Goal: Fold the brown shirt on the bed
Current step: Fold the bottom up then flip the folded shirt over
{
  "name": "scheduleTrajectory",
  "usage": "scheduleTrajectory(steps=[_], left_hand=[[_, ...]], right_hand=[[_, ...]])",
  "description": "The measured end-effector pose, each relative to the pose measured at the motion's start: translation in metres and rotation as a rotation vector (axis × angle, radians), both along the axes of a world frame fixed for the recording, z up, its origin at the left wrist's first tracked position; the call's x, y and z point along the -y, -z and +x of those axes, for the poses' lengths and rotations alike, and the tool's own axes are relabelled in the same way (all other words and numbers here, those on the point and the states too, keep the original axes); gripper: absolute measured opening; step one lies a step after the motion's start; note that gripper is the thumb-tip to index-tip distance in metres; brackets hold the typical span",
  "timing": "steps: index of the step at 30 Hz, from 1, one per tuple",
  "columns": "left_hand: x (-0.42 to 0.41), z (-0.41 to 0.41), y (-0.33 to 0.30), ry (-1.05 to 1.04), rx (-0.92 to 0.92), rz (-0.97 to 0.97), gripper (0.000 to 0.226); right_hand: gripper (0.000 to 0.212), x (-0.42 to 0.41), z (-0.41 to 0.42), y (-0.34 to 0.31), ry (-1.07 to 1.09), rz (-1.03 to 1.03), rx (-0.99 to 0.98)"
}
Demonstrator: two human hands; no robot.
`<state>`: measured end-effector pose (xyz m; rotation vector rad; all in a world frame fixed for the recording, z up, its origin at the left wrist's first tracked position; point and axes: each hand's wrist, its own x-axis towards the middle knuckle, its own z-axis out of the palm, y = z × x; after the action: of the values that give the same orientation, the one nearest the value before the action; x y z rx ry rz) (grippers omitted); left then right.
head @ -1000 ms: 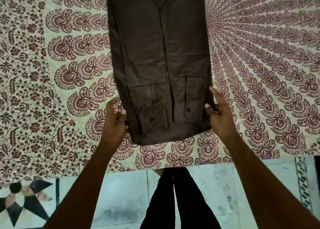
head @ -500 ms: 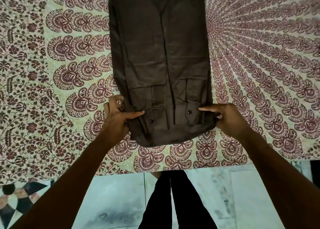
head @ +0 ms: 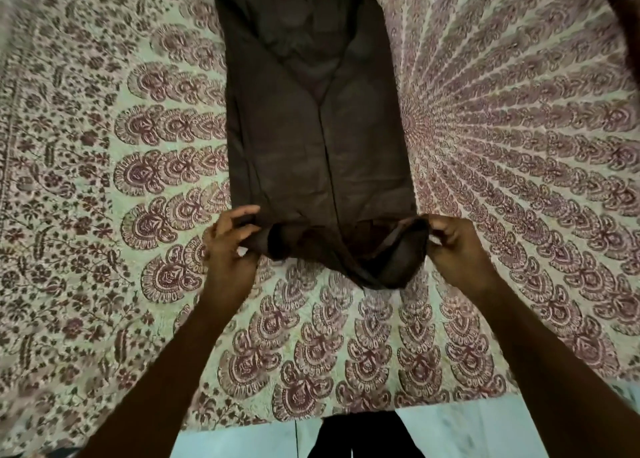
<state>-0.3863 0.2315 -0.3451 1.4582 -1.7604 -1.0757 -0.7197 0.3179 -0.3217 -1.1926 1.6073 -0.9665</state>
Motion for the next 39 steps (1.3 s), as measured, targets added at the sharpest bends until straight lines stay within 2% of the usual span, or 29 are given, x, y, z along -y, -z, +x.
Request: scheduleTrajectory(steps=[2, 4, 7, 10, 12, 16, 19, 21, 23, 24, 26, 27, 29, 31, 35, 37, 39], left_hand=[[0.018, -0.016, -0.018, -0.105, -0.185, 0.144, 0.036], [0.038, -0.025, -0.026, -0.187, -0.257, 0.225, 0.020], [0.067, -0.030, -0.019, -0.233, -0.245, 0.252, 0.010], [0.095, -0.033, -0.006, -0.302, -0.178, 0.270, 0.014], [0.112, -0.036, -0.004, -0.353, -0.168, 0.281, 0.008], [0.133, -0.044, -0.007, -0.458, -0.190, 0.285, 0.015], [0.143, -0.045, -0.003, -0.476, -0.204, 0.313, 0.012], [0.148, -0.046, 0.010, -0.460, -0.135, 0.339, 0.007], [0.151, -0.046, 0.025, -0.473, -0.034, 0.354, 0.011], [0.152, -0.046, 0.033, -0.478, 0.025, 0.333, 0.014], [0.153, -0.048, 0.046, -0.499, 0.155, 0.283, 0.024], [0.153, -0.048, 0.051, -0.537, 0.194, 0.268, 0.028], [0.153, -0.052, 0.052, -0.629, 0.239, 0.228, 0.039], [0.151, -0.056, 0.049, -0.694, 0.359, 0.170, 0.047], [0.151, -0.060, 0.043, -0.677, 0.638, 0.162, 0.054], [0.151, -0.060, 0.041, -0.646, 0.817, 0.069, 0.053], [0.150, -0.061, 0.036, -0.568, 0.878, -0.176, 0.046]], right_hand=[[0.039, 0.020, -0.001, -0.006, 0.034, -0.001, 0.064], [0.026, 0.040, -0.004, -0.008, 0.062, -0.050, 0.066], [0.020, 0.077, -0.011, -0.009, 0.093, -0.109, 0.060], [0.014, 0.114, -0.016, -0.008, 0.125, -0.124, 0.065], [0.012, 0.139, -0.019, -0.006, 0.157, -0.127, 0.095], [0.019, 0.180, -0.028, 0.000, 0.228, -0.111, 0.170], [0.019, 0.201, -0.035, 0.012, 0.216, -0.052, 0.140], [0.024, 0.211, -0.041, 0.031, 0.204, 0.027, 0.123], [0.054, 0.215, -0.044, 0.050, 0.208, 0.093, 0.068], [0.058, 0.216, -0.046, 0.062, 0.211, 0.121, 0.026], [0.038, 0.218, -0.049, 0.077, 0.229, 0.163, -0.057], [0.035, 0.221, -0.050, 0.079, 0.247, 0.164, -0.089], [0.038, 0.228, -0.052, 0.081, 0.291, 0.135, -0.144], [0.041, 0.230, -0.051, 0.079, 0.299, 0.108, -0.190], [0.023, 0.230, -0.045, 0.072, 0.297, 0.117, -0.342], [0.020, 0.229, -0.038, 0.064, 0.273, 0.129, -0.516], [0.036, 0.222, -0.025, 0.057, 0.233, 0.046, -0.778]])
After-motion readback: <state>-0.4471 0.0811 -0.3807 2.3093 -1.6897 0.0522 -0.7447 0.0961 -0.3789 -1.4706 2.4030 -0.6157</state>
